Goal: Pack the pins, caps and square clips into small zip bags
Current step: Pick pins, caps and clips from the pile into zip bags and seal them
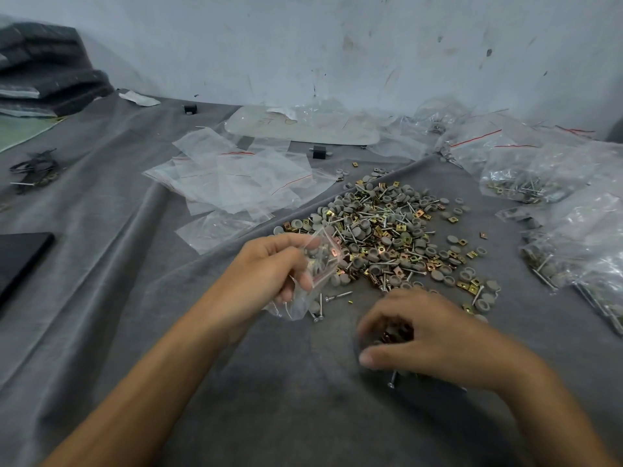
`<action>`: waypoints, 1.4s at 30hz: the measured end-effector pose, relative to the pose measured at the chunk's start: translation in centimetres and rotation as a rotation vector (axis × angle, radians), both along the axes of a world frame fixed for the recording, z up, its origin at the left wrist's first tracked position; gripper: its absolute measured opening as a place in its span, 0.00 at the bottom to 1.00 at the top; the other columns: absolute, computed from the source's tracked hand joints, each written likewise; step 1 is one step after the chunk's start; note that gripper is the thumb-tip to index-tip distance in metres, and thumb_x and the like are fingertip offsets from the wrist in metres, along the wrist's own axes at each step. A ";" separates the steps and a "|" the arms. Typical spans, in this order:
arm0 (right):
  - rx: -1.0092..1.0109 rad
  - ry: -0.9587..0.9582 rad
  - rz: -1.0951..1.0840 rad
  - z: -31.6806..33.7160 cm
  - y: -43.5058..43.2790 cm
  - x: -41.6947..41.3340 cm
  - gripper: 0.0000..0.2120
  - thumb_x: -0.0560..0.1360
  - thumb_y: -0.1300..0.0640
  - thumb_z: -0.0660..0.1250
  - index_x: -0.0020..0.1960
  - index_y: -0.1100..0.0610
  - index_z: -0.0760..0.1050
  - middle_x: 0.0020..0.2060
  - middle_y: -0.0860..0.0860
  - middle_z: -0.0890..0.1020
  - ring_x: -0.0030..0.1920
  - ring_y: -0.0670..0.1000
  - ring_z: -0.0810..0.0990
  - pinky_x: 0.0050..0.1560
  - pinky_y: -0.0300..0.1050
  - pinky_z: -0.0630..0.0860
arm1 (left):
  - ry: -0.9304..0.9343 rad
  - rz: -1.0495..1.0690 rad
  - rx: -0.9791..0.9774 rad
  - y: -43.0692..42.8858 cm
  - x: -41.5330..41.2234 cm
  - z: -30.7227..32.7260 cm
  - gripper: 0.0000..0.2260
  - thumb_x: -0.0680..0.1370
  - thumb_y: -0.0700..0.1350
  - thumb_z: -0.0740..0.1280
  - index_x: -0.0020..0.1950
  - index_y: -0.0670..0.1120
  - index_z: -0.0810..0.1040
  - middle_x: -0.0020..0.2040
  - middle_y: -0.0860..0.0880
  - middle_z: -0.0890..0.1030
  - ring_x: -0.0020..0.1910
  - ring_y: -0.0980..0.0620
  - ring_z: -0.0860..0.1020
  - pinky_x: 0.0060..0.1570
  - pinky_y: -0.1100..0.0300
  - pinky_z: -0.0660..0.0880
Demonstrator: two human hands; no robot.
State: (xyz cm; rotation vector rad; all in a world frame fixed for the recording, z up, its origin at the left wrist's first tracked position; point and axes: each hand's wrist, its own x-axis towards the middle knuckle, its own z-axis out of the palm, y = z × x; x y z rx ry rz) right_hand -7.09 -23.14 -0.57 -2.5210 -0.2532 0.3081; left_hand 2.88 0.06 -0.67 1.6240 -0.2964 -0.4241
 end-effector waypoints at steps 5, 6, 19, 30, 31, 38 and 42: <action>-0.210 -0.023 0.036 0.1 0.5 -0.2 0.19 0.68 0.32 0.72 0.56 0.35 0.76 0.50 0.35 0.73 0.56 0.36 0.65 0.61 0.43 0.64 | 0.026 -0.001 -0.038 0.1 0.1 0.0 0.16 0.76 0.38 0.63 0.54 0.52 0.86 0.33 0.46 0.81 0.24 0.55 0.69 0.25 0.68 0.68; -0.224 -0.048 0.027 0.1 0.7 -0.1 0.17 0.69 0.33 0.72 0.55 0.36 0.77 0.49 0.36 0.74 0.55 0.37 0.66 0.61 0.44 0.63 | 0.029 -0.003 -0.040 0.1 0.1 0.0 0.16 0.75 0.38 0.63 0.53 0.52 0.86 0.33 0.46 0.81 0.24 0.55 0.69 0.25 0.68 0.68; -0.095 -0.216 -0.115 -0.6 0.8 0.4 0.05 0.80 0.48 0.66 0.47 0.43 0.79 0.41 0.37 0.82 0.46 0.38 0.78 0.46 0.40 0.74 | 0.028 -0.008 -0.032 0.1 0.1 0.1 0.15 0.77 0.37 0.63 0.55 0.51 0.85 0.33 0.46 0.81 0.24 0.55 0.69 0.26 0.67 0.68; -0.225 -0.216 -0.059 -0.9 0.6 0.5 0.21 0.67 0.26 0.63 0.48 0.40 0.80 0.43 0.37 0.77 0.50 0.37 0.70 0.48 0.39 0.65 | 0.011 -0.017 -0.032 0.0 0.1 0.0 0.15 0.75 0.39 0.63 0.56 0.50 0.85 0.32 0.47 0.81 0.25 0.55 0.69 0.25 0.67 0.68; -0.235 -0.212 -0.039 -1.0 0.7 0.5 0.19 0.69 0.28 0.65 0.48 0.40 0.80 0.42 0.36 0.76 0.49 0.37 0.70 0.50 0.40 0.66 | 0.010 -0.015 -0.028 0.0 0.1 0.0 0.15 0.77 0.37 0.63 0.57 0.50 0.85 0.32 0.47 0.81 0.25 0.55 0.69 0.25 0.67 0.68; -0.200 -0.183 -0.025 -0.7 0.5 0.4 0.05 0.74 0.43 0.73 0.49 0.40 0.81 0.42 0.35 0.79 0.48 0.36 0.74 0.52 0.41 0.71 | 0.022 -0.002 -0.019 0.0 -0.1 0.3 0.16 0.79 0.35 0.62 0.57 0.50 0.84 0.32 0.47 0.81 0.25 0.55 0.68 0.25 0.67 0.68; -0.119 -0.204 -0.058 -0.7 0.7 0.3 0.07 0.75 0.42 0.72 0.51 0.42 0.81 0.41 0.37 0.78 0.48 0.38 0.75 0.49 0.40 0.74 | 0.027 -0.004 -0.012 0.0 -0.1 0.3 0.16 0.79 0.36 0.62 0.57 0.50 0.85 0.32 0.47 0.81 0.25 0.55 0.69 0.26 0.67 0.68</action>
